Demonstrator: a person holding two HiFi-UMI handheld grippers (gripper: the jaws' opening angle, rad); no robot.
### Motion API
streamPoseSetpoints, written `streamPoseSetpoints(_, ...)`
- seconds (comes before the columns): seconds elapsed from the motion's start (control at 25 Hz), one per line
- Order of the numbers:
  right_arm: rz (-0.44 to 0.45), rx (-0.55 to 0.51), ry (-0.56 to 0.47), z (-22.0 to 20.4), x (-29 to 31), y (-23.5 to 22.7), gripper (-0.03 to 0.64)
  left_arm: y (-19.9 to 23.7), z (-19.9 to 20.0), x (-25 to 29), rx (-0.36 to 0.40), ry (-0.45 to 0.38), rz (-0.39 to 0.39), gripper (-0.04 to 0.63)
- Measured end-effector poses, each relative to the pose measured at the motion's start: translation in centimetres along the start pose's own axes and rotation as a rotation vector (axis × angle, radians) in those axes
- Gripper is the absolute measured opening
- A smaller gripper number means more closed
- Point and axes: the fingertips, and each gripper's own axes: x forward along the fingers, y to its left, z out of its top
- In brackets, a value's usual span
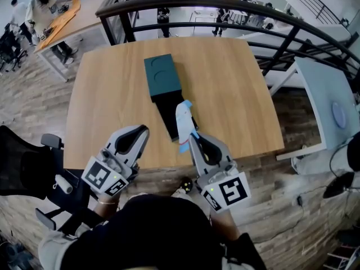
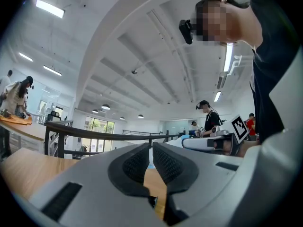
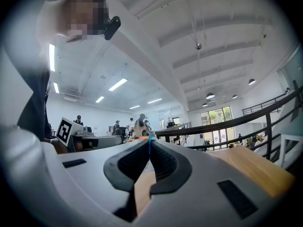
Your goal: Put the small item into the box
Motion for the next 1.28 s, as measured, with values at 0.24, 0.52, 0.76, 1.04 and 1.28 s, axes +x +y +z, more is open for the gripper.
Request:
streamPoseSetpoints(0.24,0.029,-0.005,0.014,-0.7,0.6,-2.5,0.025,0.4,-0.9,2.1,-0.005,0.002,0.031,0.032)
streamPoseSetpoints(0.52,0.069,-0.009,0.020,-1.4,0.9,-4.9,0.025,0.4,-2.2,4.1,-0.008,0.009,0.071,0.032)
streamPoseSetpoints(0.76,0.097,-0.002,0.023,-2.0,1.0,-6.1,0.025,0.2,-2.6,4.8,-0.003,0.004,0.101,0.032)
streamPoseSetpoints(1.04,0.123,0.012,0.036,-3.0,1.8,-6.2,0.025,0.7,-3.3,4.7,-0.012,0.018,0.122,0.032)
streamPoseSetpoints(1.28,0.152,0.015,0.077,-4.6,2.9,-6.7,0.025,2.3,-4.5,5.2,-0.021,0.031,0.137,0.032)
